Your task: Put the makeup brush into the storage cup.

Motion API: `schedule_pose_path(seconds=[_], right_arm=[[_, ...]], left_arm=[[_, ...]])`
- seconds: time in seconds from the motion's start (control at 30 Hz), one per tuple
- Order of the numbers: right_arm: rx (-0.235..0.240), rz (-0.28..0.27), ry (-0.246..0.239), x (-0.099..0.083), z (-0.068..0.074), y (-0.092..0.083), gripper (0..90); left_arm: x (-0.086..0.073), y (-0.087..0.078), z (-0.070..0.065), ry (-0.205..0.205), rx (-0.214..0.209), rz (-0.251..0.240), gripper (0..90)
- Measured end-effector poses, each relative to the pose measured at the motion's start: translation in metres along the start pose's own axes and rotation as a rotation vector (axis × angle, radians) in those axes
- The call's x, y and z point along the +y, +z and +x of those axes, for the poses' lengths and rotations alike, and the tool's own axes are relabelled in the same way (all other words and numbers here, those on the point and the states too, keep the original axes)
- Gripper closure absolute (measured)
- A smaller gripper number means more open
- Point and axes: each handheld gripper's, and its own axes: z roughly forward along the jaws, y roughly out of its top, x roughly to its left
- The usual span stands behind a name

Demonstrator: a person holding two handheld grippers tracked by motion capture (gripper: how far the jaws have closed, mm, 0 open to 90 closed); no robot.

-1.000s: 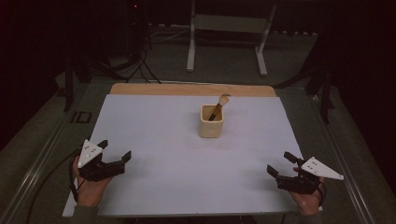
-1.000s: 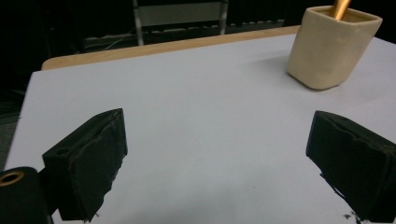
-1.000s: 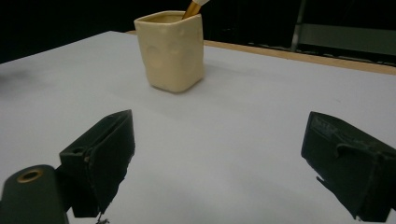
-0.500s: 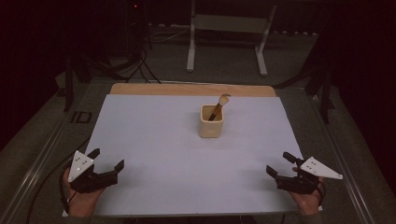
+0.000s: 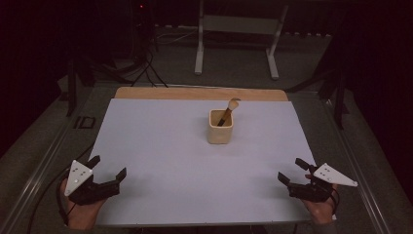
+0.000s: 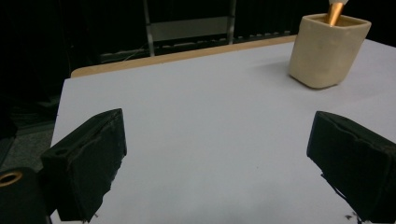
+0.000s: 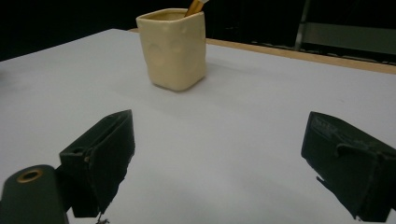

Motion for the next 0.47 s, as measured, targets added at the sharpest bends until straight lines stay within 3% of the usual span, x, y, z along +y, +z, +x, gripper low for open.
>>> schedule_pose_path(seconds=[0.47], right_arm=[[0.000, 0.005, -0.005, -0.0001, -0.0001, 0.0005, 9.5]], left_arm=[[-0.0024, 0.0012, 0.0038, -0.009, 0.002, 0.007, 5.9]])
